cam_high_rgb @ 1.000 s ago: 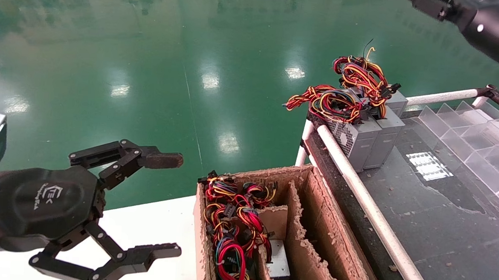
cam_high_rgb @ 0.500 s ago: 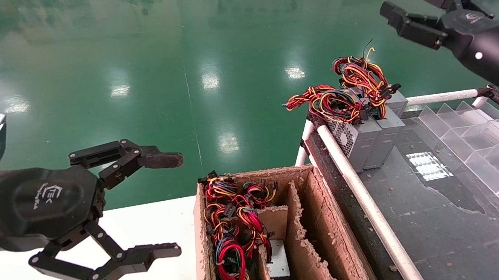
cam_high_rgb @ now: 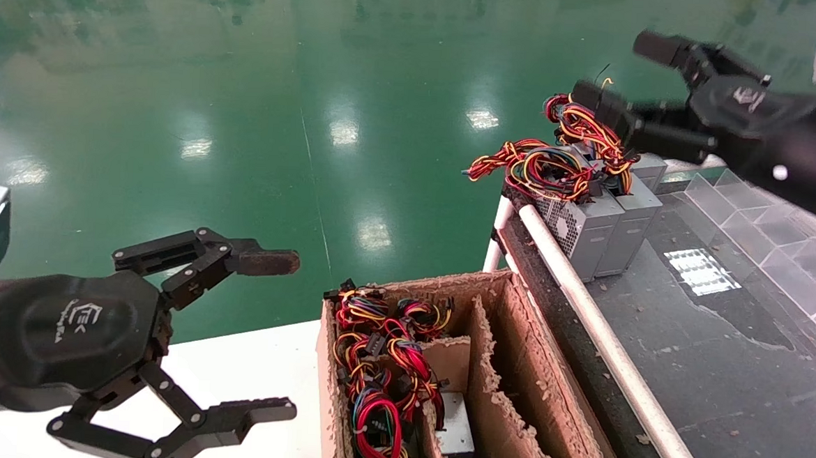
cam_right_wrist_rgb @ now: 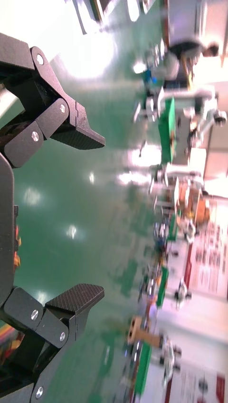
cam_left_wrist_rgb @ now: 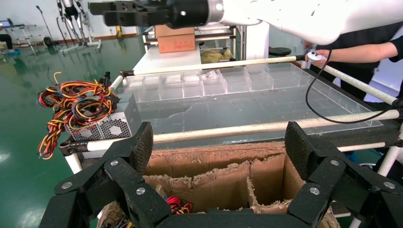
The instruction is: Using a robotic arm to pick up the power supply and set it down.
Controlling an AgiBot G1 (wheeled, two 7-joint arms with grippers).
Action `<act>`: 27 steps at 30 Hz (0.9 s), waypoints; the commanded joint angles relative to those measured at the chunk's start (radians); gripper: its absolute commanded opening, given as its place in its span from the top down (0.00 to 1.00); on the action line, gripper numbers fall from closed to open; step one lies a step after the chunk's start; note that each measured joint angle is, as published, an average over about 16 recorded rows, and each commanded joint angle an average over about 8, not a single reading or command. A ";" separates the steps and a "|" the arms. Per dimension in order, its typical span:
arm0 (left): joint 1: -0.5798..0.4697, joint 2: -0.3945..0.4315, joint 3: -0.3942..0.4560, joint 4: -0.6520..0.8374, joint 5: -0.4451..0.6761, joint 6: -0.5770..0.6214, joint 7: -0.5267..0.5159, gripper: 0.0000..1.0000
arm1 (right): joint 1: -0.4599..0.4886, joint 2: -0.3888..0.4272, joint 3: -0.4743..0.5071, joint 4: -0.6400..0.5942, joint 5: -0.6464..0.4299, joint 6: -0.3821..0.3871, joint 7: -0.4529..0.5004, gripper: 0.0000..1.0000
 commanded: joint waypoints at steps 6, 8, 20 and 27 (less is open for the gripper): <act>0.000 0.000 0.000 0.000 0.000 0.000 0.000 0.00 | -0.094 0.057 0.005 0.152 0.041 -0.084 0.052 0.00; 0.000 0.000 0.000 0.000 0.000 0.000 0.000 0.00 | -0.120 0.073 0.007 0.195 0.053 -0.107 0.067 0.00; 0.000 0.000 0.000 0.000 0.000 0.000 0.000 0.00 | -0.276 0.167 0.015 0.448 0.122 -0.246 0.153 0.00; 0.000 0.000 0.000 0.000 -0.001 0.000 0.000 0.00 | -0.331 0.199 0.018 0.538 0.146 -0.296 0.180 0.00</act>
